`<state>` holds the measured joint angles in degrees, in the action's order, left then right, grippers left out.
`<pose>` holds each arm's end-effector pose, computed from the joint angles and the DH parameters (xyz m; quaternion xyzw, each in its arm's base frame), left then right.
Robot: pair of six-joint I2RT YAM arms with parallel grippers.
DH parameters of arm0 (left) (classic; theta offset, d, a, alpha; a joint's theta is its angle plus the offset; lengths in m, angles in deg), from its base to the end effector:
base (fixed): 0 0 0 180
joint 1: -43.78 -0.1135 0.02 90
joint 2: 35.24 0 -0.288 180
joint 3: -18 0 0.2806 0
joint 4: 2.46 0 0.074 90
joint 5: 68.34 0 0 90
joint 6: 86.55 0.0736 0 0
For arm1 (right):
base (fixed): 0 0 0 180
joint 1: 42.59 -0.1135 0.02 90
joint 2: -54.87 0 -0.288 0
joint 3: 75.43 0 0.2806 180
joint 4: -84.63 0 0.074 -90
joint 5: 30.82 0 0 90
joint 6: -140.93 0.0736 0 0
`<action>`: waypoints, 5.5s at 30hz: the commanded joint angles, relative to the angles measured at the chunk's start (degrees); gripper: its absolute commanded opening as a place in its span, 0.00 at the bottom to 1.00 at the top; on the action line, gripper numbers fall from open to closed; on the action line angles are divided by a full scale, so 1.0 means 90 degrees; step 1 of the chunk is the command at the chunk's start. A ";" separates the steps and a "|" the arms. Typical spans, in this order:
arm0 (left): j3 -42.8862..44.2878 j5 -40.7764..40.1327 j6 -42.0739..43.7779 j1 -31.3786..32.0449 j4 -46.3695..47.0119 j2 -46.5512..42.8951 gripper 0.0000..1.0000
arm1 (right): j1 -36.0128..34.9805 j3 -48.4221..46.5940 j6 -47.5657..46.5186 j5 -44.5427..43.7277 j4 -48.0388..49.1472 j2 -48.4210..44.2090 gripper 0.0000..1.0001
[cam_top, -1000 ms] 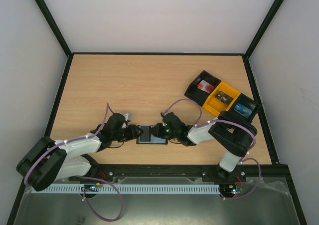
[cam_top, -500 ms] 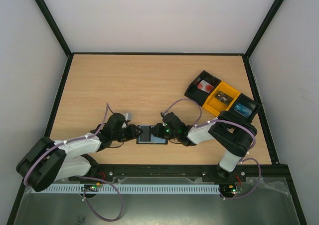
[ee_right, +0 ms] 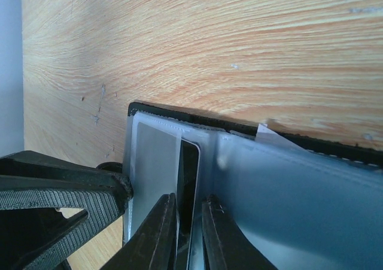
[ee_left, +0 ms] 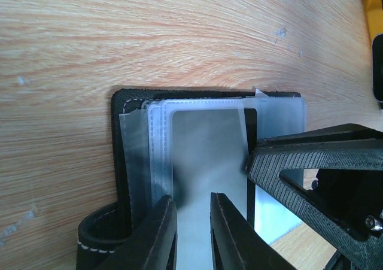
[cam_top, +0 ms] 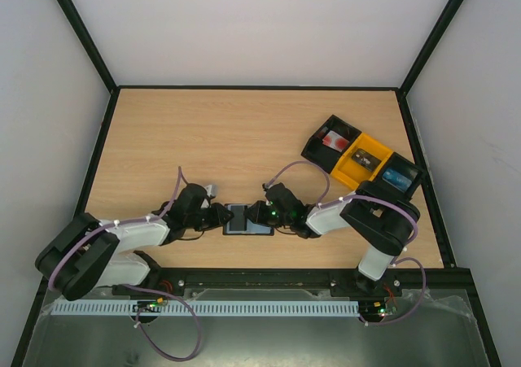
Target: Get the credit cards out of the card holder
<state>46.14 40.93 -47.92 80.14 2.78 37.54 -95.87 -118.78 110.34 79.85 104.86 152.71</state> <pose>0.1831 -0.1650 0.1004 -0.0455 0.8930 -0.4011 0.1989 0.1827 0.2883 0.0900 -0.0372 0.8729 0.4707 0.1229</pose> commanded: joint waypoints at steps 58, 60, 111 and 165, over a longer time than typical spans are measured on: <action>0.1010 -0.0258 0.0106 0.0028 -0.1327 -0.0628 0.53 | 0.0412 0.0960 -0.0831 -0.1064 -0.1493 -0.2822 0.02; 0.1101 -0.0266 0.0101 0.0028 -0.1493 -0.0774 0.60 | 0.0404 0.0915 -0.0965 -0.1238 -0.1688 -0.3088 0.02; -0.0503 0.0755 -0.4857 -0.0080 -0.0461 -0.3748 0.51 | -0.2965 0.0416 -0.7618 -0.4257 -0.0202 -0.2996 0.02; -0.0821 0.0813 -0.5000 -0.0046 -0.0048 -0.3822 0.07 | -0.3150 0.0241 -0.8196 -0.4749 -0.0015 -0.2345 0.02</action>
<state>39.60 47.61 -93.23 79.73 1.19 3.35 -123.63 -115.52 36.10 38.58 103.75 131.49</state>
